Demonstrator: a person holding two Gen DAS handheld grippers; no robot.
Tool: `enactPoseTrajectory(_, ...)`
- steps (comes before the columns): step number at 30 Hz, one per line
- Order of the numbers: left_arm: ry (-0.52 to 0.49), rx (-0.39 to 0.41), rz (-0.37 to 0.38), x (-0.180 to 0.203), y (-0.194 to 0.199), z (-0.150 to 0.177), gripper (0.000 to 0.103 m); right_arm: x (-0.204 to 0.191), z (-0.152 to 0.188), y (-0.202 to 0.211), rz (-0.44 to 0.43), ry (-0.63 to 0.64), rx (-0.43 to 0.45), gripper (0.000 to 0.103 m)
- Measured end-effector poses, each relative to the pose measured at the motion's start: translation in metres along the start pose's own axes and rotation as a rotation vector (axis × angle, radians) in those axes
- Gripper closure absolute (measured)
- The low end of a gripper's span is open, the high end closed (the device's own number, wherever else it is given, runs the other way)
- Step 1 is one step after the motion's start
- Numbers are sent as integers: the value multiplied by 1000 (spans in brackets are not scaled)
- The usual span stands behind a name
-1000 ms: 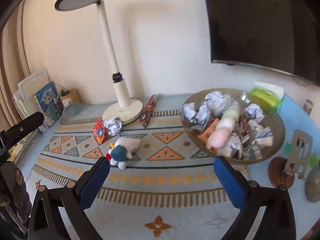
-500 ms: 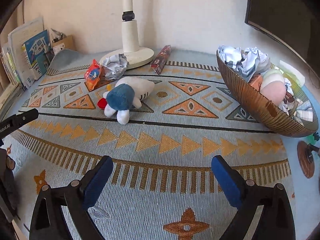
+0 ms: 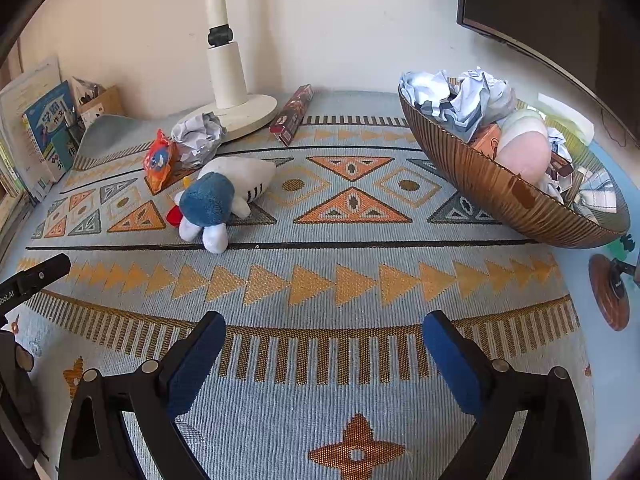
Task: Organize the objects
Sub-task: 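Withdraw both open tools and hold them over the rug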
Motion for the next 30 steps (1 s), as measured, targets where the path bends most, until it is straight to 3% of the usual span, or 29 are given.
enactPoseTrajectory(6,-12,-9,-11,2,-1,2,1,8,0,6,20,-43,33,1)
enactPoseTrajectory(16,-11,-6,11,1,0,1,1,4,0,5,-28,-29,40,0)
enactPoseTrajectory(30,-32,-16,-17,4,-2,0,1,7,-1,11,-57,-45,80,0)
Point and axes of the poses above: each gripper's, at about its wrist camera, not at the fingertips, and y roughly against the way its jaws point, x to its right, z to its underside, the point moved 3 cm from there along -y, roughly the way its jaws point, and after that the axes turned 3 degrees about y, right-handed, at the moved point
